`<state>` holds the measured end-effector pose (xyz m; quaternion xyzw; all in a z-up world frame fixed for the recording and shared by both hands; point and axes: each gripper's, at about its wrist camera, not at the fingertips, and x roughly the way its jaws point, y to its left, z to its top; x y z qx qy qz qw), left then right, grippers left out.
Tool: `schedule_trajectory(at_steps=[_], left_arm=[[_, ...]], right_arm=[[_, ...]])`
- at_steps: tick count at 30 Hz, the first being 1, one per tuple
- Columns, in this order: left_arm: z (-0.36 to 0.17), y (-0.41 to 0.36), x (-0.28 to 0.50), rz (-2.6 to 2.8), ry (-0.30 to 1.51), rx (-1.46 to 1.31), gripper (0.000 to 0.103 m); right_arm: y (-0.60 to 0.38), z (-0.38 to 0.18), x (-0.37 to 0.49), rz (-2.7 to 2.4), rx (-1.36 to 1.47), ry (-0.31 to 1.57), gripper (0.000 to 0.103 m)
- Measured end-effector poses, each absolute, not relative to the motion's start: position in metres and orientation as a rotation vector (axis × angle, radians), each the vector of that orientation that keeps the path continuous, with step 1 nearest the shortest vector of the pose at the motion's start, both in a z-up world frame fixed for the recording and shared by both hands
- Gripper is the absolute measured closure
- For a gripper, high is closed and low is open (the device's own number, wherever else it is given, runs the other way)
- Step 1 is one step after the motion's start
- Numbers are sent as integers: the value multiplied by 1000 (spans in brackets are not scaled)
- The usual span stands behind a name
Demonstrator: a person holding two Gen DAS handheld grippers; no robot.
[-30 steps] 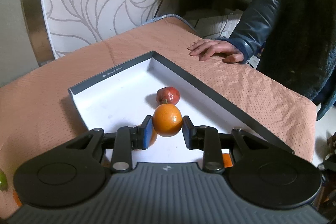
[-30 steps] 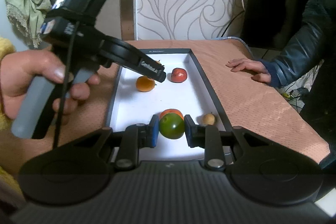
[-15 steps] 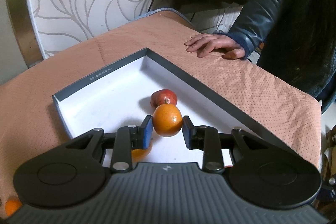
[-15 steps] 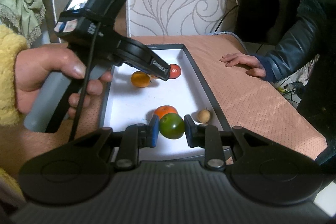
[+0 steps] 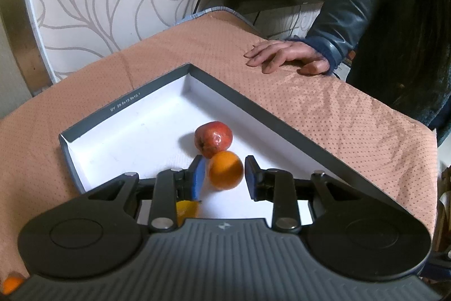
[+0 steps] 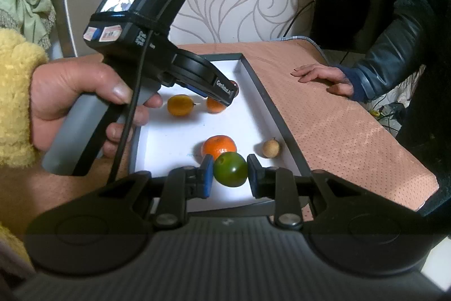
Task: Organize fruits
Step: 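Lower the small orange and green fruit toward the box floor with both grippers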
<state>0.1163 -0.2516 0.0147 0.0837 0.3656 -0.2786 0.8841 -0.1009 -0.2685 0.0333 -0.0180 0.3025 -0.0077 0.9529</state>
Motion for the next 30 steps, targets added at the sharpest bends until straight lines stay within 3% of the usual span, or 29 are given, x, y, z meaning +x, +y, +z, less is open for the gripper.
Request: schedule_trajectory(at_steps=[30], left_arm=[[41, -238, 99, -558, 718, 168, 66]], right_arm=[[-278, 26, -90, 47, -33, 603, 75]])
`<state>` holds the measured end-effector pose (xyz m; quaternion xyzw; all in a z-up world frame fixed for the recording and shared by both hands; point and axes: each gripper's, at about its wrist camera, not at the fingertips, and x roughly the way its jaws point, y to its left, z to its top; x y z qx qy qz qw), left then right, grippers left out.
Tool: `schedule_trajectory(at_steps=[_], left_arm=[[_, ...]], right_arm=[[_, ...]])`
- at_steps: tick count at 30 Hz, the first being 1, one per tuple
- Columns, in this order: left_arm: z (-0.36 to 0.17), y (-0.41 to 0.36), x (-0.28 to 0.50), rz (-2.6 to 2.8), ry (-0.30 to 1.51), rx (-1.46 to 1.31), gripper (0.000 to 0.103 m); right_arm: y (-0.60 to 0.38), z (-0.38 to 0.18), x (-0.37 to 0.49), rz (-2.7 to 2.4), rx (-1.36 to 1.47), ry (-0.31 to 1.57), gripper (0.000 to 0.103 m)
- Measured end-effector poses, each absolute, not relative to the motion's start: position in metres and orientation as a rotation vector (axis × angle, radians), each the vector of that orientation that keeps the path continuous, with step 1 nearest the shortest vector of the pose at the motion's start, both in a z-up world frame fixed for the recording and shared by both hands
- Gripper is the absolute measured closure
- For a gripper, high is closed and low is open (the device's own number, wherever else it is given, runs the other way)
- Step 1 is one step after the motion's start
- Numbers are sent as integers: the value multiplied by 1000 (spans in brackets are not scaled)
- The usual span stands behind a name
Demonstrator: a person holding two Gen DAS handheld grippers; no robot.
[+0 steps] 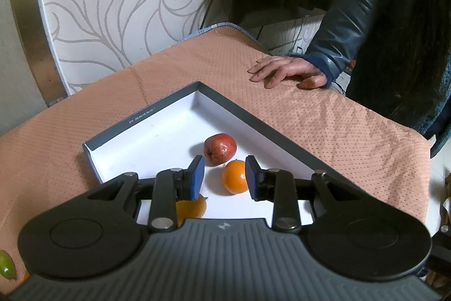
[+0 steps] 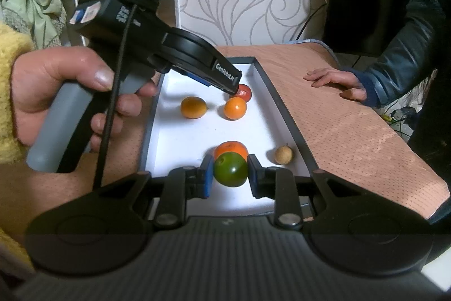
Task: Organize fruits
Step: 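Lower the small orange and green fruit toward the box floor with both grippers, then open the left gripper to drop the small orange into the box, then lower the green fruit into the box and open the right gripper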
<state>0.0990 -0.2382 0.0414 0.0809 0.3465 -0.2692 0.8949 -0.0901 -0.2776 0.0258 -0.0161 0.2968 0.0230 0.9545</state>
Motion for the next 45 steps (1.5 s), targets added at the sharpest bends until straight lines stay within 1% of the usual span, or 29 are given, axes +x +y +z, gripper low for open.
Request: schedule_trajectory(at_steps=[20, 45], left_arm=[[55, -218, 75, -515, 710, 123, 66], [67, -200, 23, -444, 689, 82, 66]], right_arm=[[-281, 24, -89, 94, -29, 597, 75], [-303, 21, -93, 101, 8, 585, 74]])
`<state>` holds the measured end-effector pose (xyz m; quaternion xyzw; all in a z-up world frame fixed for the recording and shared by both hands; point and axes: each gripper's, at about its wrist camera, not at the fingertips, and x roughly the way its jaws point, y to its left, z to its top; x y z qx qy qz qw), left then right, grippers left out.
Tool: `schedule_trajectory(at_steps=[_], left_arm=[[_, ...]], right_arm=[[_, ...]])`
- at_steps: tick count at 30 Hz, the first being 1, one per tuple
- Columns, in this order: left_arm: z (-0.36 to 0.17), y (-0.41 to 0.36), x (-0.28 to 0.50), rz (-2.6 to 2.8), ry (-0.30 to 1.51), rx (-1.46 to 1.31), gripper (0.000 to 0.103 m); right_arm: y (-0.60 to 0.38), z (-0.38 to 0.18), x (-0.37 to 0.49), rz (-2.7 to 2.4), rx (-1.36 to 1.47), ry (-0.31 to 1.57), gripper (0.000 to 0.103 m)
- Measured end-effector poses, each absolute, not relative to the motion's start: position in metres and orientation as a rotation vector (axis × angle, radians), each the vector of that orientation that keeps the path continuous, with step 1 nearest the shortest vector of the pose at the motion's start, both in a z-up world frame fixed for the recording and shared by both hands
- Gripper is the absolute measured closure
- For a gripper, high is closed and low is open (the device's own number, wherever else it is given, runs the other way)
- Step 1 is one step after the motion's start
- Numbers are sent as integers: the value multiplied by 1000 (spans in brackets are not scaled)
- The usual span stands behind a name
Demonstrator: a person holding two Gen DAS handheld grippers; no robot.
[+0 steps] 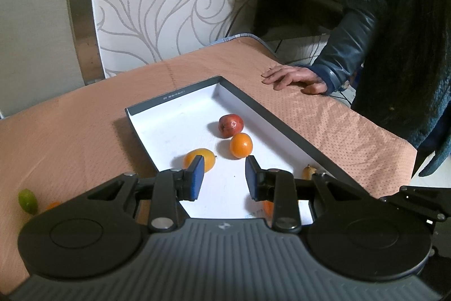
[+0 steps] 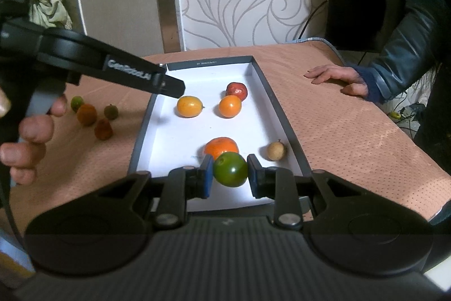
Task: Organize fruits
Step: 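Lower the green fruit into the box and open the right gripper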
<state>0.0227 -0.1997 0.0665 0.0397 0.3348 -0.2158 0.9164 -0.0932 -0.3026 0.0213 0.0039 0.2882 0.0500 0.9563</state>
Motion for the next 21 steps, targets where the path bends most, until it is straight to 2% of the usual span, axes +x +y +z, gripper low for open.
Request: schedule_trajectory(at_steps=[21], left_arm=[[59, -185, -7, -353, 703, 25, 66]], right_arm=[[-317, 11, -75, 138, -27, 613, 74]])
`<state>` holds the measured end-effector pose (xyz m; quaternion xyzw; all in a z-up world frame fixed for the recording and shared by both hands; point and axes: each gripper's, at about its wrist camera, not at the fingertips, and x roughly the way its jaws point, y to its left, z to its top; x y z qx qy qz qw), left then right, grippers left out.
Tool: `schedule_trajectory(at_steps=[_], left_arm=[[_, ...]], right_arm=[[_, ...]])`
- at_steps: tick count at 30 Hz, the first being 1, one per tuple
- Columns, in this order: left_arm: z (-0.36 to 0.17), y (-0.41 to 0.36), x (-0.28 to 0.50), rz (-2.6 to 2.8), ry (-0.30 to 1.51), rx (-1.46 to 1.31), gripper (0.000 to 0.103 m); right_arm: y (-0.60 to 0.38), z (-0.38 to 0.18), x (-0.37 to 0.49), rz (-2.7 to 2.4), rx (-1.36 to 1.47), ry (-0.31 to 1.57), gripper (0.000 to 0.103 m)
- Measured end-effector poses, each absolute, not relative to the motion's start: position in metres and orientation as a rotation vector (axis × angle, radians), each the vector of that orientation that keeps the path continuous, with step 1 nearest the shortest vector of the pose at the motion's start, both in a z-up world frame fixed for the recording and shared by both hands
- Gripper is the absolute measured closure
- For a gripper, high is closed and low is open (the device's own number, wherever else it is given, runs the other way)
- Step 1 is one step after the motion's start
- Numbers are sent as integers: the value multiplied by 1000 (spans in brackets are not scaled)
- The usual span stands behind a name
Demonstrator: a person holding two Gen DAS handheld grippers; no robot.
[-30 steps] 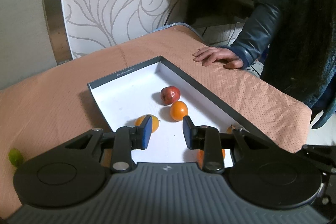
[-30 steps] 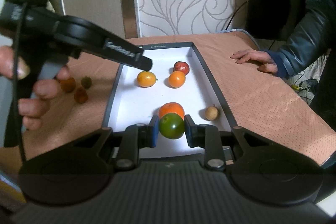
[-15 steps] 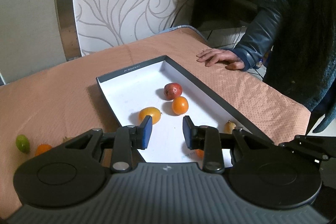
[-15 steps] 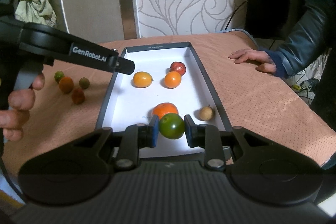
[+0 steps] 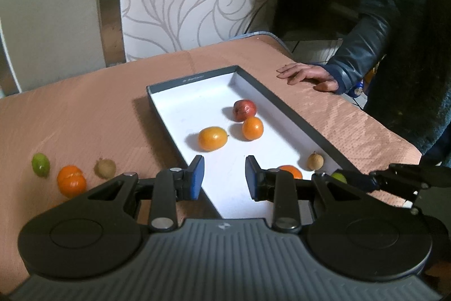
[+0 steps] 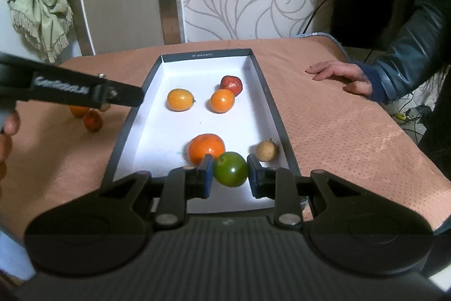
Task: Organize fruits
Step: 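Lower the green fruit into the box and open the right gripper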
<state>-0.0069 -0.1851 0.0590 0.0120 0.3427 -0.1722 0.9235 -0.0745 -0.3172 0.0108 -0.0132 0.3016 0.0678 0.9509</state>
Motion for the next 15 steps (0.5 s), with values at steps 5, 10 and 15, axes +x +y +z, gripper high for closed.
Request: schedule_trajectory(at_steps=[5, 10, 15], left_arm=[[57, -175, -15, -324, 711, 4, 66], [55, -163, -21, -296, 714, -3, 66], [51, -150, -24, -282, 719, 0, 66]], right_arm=[[-320, 6, -64, 122, -42, 623, 73], [-320, 2, -57, 108, -57, 631, 73], [-315, 3, -57, 88, -71, 607, 63]])
